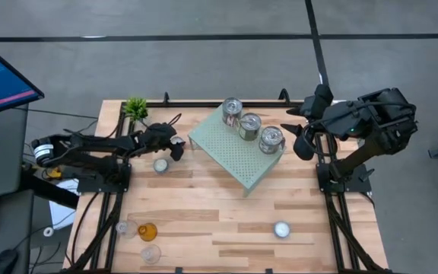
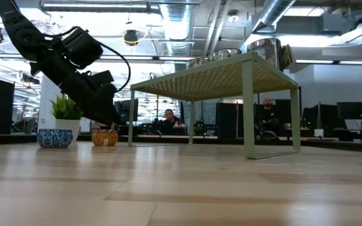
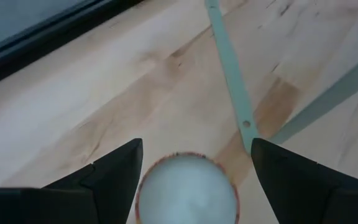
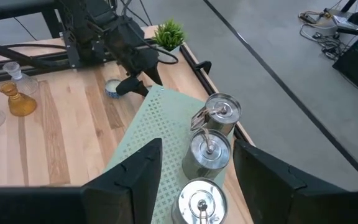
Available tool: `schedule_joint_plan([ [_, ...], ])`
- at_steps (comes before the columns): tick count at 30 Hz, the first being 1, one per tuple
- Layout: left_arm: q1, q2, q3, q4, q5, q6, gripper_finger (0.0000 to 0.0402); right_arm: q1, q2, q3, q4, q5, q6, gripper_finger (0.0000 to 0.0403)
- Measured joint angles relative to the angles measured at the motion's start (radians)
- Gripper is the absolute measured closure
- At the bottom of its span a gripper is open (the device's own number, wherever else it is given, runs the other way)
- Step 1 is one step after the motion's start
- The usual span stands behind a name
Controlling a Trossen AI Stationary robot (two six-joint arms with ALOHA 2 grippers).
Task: Stock candles on shelf
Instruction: Put the orange scented candle on the shelf
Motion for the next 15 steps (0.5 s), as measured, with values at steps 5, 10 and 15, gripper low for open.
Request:
schedule_joint_plan([
  [5, 0.0, 0.06, 0.0, 0.016, 0.0, 0.002, 0.01, 0.0, 0.0, 0.0, 0.0, 0.0, 0.004, 0.0215],
  [10, -0.002, 0.118, 0.0, 0.041, 0.001, -0.004, 0.01, 0.0, 0.0, 0.0, 0.0, 0.0, 0.006, 0.0214],
  [15, -0.002, 0.167, 0.001, 0.054, 0.009, -0.003, 0.01, 0.0, 0.0, 0.0, 0.0, 0.0, 0.007, 0.0217],
])
